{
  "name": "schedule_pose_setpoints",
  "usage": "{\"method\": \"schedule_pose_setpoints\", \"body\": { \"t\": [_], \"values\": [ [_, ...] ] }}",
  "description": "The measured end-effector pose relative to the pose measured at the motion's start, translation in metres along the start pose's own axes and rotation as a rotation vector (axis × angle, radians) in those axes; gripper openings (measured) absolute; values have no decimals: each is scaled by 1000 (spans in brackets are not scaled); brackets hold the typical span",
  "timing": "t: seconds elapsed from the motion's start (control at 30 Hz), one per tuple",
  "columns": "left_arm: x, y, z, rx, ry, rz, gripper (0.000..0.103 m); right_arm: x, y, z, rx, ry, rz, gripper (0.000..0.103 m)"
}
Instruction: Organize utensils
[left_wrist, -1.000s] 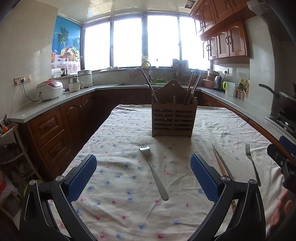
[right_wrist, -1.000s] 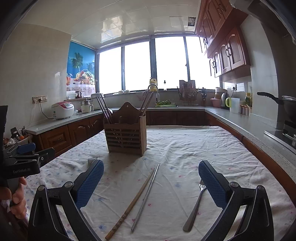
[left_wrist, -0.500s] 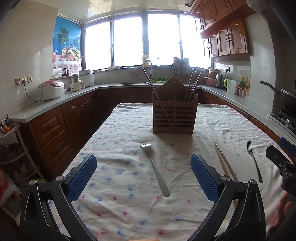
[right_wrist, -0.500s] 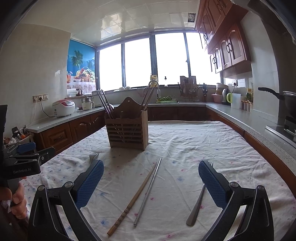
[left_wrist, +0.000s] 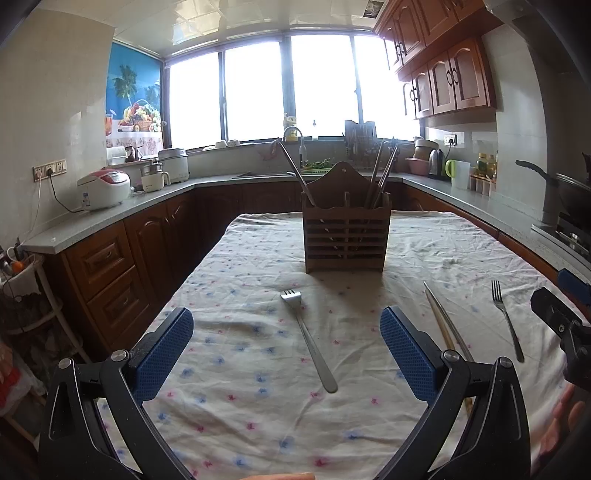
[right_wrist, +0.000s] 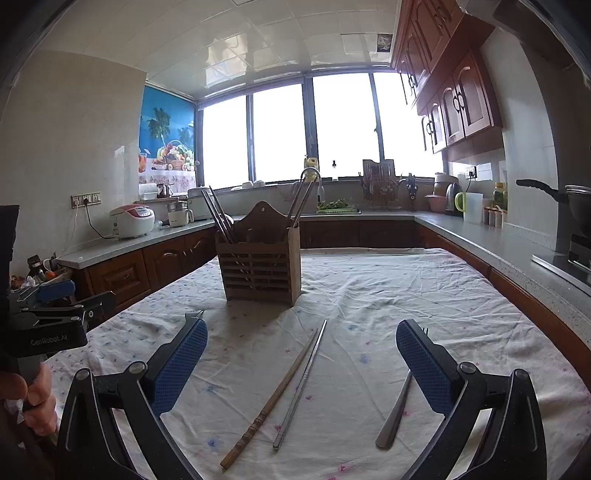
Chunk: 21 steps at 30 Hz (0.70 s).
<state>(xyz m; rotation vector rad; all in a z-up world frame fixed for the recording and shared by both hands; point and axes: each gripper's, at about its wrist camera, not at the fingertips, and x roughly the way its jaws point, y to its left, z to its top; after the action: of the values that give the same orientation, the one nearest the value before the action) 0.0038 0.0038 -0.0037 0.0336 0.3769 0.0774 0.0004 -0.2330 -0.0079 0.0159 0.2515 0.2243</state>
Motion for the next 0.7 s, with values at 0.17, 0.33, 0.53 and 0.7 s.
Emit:
{"method": "schedule_pose_setpoints", "body": {
  "t": [0.17,0.33,0.53,0.7],
  "values": [
    [0,0,-1,-2,-1,-1,103,-1,1,1,-2,-2,2,103],
    [-1,1,-1,-4,-3,-4,103,-1,1,1,-4,-5,6,103],
    [-1,2,-1,-5,-3,-2,103,-2,4,1,-14,-8,9,103],
    [-1,2,-1,-4,-3,-2,103,-2,5,1,-16,-10,10,103]
  ]
}}
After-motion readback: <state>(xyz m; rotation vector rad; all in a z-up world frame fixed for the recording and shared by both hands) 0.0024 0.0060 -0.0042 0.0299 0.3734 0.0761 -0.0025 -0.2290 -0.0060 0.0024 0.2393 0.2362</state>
